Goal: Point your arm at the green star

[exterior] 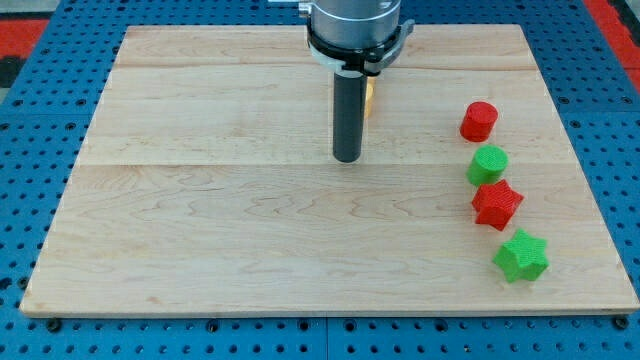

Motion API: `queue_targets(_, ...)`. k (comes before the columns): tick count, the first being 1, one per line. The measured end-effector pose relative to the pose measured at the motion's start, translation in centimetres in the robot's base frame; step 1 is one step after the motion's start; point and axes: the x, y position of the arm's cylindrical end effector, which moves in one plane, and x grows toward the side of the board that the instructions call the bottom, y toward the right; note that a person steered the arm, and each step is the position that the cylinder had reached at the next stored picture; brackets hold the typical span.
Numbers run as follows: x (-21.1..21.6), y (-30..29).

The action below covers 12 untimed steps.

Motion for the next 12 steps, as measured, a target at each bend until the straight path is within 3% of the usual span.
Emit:
queue_targets(4,0.3,0.4)
queue_targets(8,-0.9,4.7)
queue_targets(9,1.3,6.8)
queue_targets(12,15.5,6.8)
